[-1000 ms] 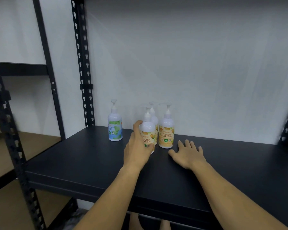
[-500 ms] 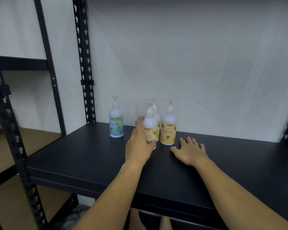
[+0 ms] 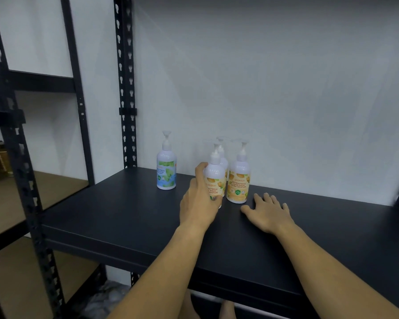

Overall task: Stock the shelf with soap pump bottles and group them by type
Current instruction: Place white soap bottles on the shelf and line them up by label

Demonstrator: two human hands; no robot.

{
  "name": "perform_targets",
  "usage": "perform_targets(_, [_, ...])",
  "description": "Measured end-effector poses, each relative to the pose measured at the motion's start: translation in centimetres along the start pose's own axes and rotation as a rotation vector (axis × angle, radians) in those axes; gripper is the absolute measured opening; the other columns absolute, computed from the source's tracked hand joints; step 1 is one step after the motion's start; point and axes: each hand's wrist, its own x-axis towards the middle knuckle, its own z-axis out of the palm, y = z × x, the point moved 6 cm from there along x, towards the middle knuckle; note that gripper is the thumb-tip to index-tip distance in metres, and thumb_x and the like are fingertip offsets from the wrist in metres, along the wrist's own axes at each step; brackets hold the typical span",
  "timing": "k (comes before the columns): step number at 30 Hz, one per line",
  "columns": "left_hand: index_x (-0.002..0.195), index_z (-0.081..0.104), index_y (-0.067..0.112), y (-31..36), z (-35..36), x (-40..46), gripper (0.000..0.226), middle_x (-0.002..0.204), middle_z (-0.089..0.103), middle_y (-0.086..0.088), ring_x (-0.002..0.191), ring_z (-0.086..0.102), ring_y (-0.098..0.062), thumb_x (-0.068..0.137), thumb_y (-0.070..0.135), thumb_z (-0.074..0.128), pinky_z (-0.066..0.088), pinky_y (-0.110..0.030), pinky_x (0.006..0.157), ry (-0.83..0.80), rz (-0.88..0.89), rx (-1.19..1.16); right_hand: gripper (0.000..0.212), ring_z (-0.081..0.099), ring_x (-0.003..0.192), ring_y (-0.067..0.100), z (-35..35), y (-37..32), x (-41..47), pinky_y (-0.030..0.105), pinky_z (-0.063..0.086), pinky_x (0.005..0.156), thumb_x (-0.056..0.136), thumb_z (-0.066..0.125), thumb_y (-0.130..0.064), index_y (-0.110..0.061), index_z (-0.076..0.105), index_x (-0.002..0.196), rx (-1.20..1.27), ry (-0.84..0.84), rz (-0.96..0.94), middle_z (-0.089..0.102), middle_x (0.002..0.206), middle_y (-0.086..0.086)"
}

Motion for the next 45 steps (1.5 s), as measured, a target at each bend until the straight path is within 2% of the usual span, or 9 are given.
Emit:
perform_targets(12, [0.144, 0.014, 0.035, 0.4, -0.2, -0.3, 0.083, 0.121, 0.052, -0.007, 0.102, 0.061, -0.028, 0.085, 0.027, 0.072, 0.051, -0.039, 0.076, -0.035, 0.002, 0.054, 0.077, 0.003, 0.154, 0.028, -0.1, -0.4, -0.6, 0.053, 0.005, 0.123, 0.095, 0.025, -0.062, -0.021, 0.015, 0.16, -0.023, 0.008, 0.016, 0.007, 0.167, 0.009])
perform_targets(17, [0.149, 0.005, 0.035, 0.2, -0.9, -1.0, 0.088, 0.128, 0.047, -0.009, 0.114, 0.053, -0.027, 0.087, 0.034, 0.068, 0.053, -0.047, 0.086, -0.065, -0.046, -0.028, 0.075, 0.008, 0.153, 0.027, -0.6, -0.6, -1.8, 0.051, 0.009, 0.122, 0.097, 0.025, -0.063, -0.021, 0.019, 0.159, -0.023, 0.027, 0.044, 0.012, 0.166, 0.007])
perform_targets(22, [0.148, 0.02, 0.026, -1.5, -2.7, -2.7, 0.064, 0.141, 0.041, -0.008, 0.127, 0.041, -0.027, 0.095, 0.043, 0.051, 0.042, -0.043, 0.098, -0.132, -0.037, 0.127, 0.067, 0.013, 0.152, 0.029, -0.7, -0.9, -4.4, 0.05, 0.013, 0.121, 0.101, 0.024, -0.055, -0.018, 0.023, 0.158, -0.023, 0.021, 0.046, 0.016, 0.165, 0.008])
perform_targets(24, [0.148, 0.027, 0.023, -2.5, -4.0, -3.6, 0.059, 0.145, 0.04, -0.008, 0.13, 0.039, -0.027, 0.096, 0.046, 0.046, 0.039, -0.043, 0.102, -0.183, -0.043, 0.212, 0.063, 0.022, 0.149, 0.032, -0.7, -1.7, -5.9, 0.05, 0.019, 0.119, 0.101, 0.026, -0.053, -0.017, 0.034, 0.152, -0.015, 0.024, 0.037, 0.026, 0.161, 0.01])
perform_targets(28, [0.143, 0.04, 0.021, -4.0, -7.5, -5.7, 0.054, 0.144, 0.044, -0.006, 0.131, 0.039, -0.025, 0.097, 0.049, 0.042, 0.035, -0.043, 0.107, -0.234, -0.028, 0.34, 0.05, 0.051, 0.122, 0.031, -0.8, -5.4, -9.6, 0.049, 0.042, 0.103, 0.094, 0.037, -0.056, -0.017, 0.058, 0.116, 0.013, -0.001, -0.017, 0.057, 0.129, 0.006])
perform_targets(31, [0.14, 0.045, 0.023, -5.4, -11.1, -7.6, 0.052, 0.142, 0.048, -0.004, 0.131, 0.041, -0.024, 0.097, 0.051, 0.04, 0.032, -0.042, 0.109, -0.211, -0.025, 0.38, 0.046, 0.058, 0.108, 0.027, -1.1, -10.0, -12.8, 0.045, 0.049, 0.094, 0.089, 0.041, -0.056, -0.02, 0.061, 0.11, 0.079, -0.001, -0.134, 0.063, 0.119, 0.003])
perform_targets(37, [0.142, 0.045, 0.03, -9.9, -18.8, -14.1, 0.048, 0.153, 0.038, 0.004, 0.144, 0.028, -0.017, 0.098, 0.048, 0.041, 0.017, -0.043, 0.12, -0.111, 0.009, 0.48, 0.055, 0.054, 0.124, 0.024, 0.6, -21.4, -20.5, 0.041, 0.046, 0.098, 0.095, 0.047, -0.052, -0.023, 0.051, 0.141, 0.138, 0.044, -0.444, 0.057, 0.138, 0.002])
perform_targets(42, [0.141, 0.045, 0.027, -15.5, -23.7, -20.1, 0.048, 0.145, 0.045, 0.0, 0.135, 0.036, -0.021, 0.098, 0.046, 0.043, 0.035, -0.039, 0.104, -0.089, -0.137, 0.497, 0.055, 0.036, 0.14, 0.02, 5.7, -28.6, -26.5, 0.039, 0.031, 0.114, 0.096, 0.047, -0.049, -0.022, 0.047, 0.144, 0.206, 0.128, -0.699, 0.047, 0.147, -0.002])
perform_targets(45, [0.137, 0.049, 0.024, -19.6, -25.2, -23.8, 0.044, 0.139, 0.049, -0.002, 0.127, 0.042, -0.025, 0.098, 0.044, 0.044, 0.04, -0.043, 0.1, -0.086, -0.273, 0.489, 0.05, 0.042, 0.134, 0.018, 10.2, -31.5, -29.1, 0.037, 0.032, 0.113, 0.097, 0.045, -0.046, -0.022, 0.05, 0.14, 0.239, 0.053, -0.786, 0.052, 0.142, -0.002])
